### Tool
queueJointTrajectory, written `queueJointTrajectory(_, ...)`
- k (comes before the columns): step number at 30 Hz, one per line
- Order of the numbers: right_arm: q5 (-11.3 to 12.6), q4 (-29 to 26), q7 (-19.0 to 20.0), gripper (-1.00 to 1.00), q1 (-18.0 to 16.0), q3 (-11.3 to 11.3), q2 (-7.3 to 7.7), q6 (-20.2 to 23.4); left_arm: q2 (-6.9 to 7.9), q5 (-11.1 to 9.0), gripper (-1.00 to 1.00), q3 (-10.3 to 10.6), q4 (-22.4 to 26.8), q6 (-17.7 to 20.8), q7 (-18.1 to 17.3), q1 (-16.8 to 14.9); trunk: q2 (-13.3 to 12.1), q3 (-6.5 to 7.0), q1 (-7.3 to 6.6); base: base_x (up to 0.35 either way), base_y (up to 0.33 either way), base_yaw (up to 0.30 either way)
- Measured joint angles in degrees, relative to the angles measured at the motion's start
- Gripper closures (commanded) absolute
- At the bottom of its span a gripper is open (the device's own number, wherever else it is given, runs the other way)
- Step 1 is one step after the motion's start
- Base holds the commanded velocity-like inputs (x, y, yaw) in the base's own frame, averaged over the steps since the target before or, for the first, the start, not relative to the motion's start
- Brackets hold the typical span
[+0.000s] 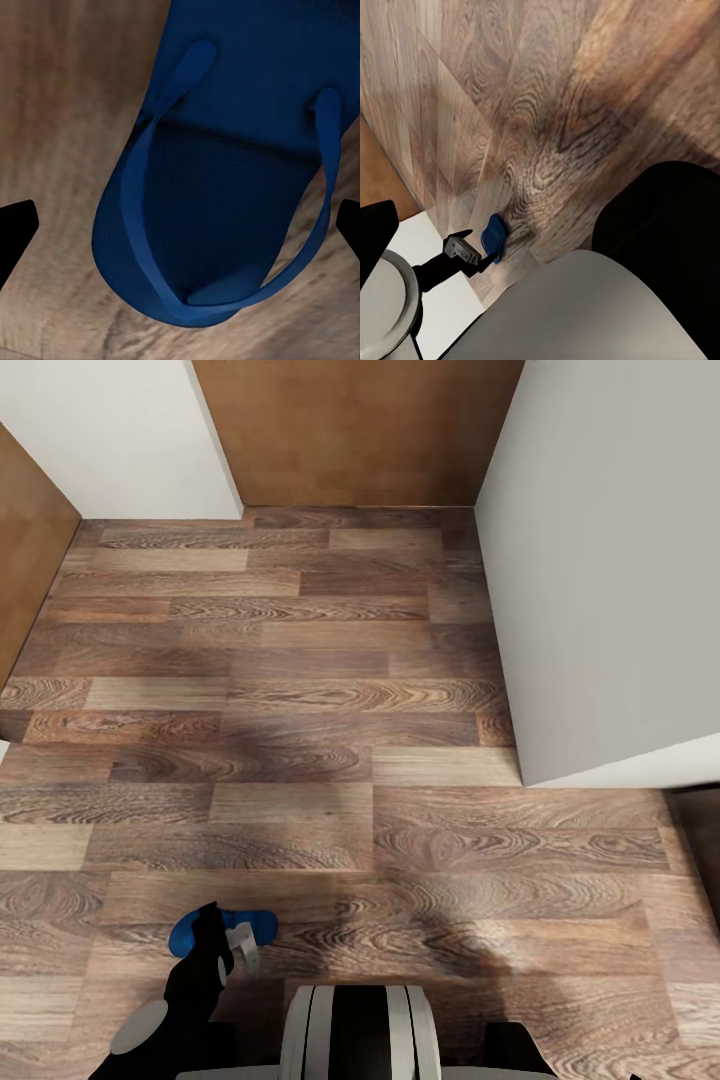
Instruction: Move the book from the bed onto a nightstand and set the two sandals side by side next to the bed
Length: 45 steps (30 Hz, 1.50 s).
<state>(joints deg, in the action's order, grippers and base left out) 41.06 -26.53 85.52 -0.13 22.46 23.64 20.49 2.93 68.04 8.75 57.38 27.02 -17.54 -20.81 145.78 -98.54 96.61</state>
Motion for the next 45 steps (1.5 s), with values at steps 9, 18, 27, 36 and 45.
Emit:
queueJointTrajectory(9, 0.02, 0.02, 0.0, -1.0, 0.01, 0.0, 0.0, 0.0, 0.0, -0.17, -1.0, 0.02, 0.0, 0.0, 0.0, 0.0, 0.0, 0.0, 0.0, 0.001, 0.0, 0.0)
queueJointTrajectory(18, 0.01, 0.04, 0.0, -1.0, 0.03, 0.0, 0.0, 0.0, 0.0, -0.27, -1.0, -0.04, -0.02, 0.0, 0.0, 0.0, 0.07, -1.1, 0.13, 0.0, 0.0, 0.0)
queueJointTrajectory(27, 0.0, 0.02, 0.0, -1.0, 0.01, 0.0, 0.0, 0.0, 0.0, -0.26, -1.0, 0.01, 0.0, 0.0, 0.0, 0.0, 0.12, -2.0, 0.23, 0.0, 0.0, 0.0)
queueJointTrajectory(36, 0.01, -0.02, 0.0, -1.0, 0.01, 0.0, 0.0, 0.0, -0.01, -0.3, -1.0, 0.02, -0.01, 0.0, 0.0, 0.0, 0.12, -2.0, 0.23, 0.0, 0.0, 0.0)
queueJointTrajectory(45, -0.02, 0.01, 0.01, -1.0, 0.04, 0.0, 0.0, 0.0, -0.02, -0.42, 1.0, -0.05, -0.02, 0.02, 0.02, 0.0, 0.12, -2.0, 0.23, 0.0, 0.0, 0.0)
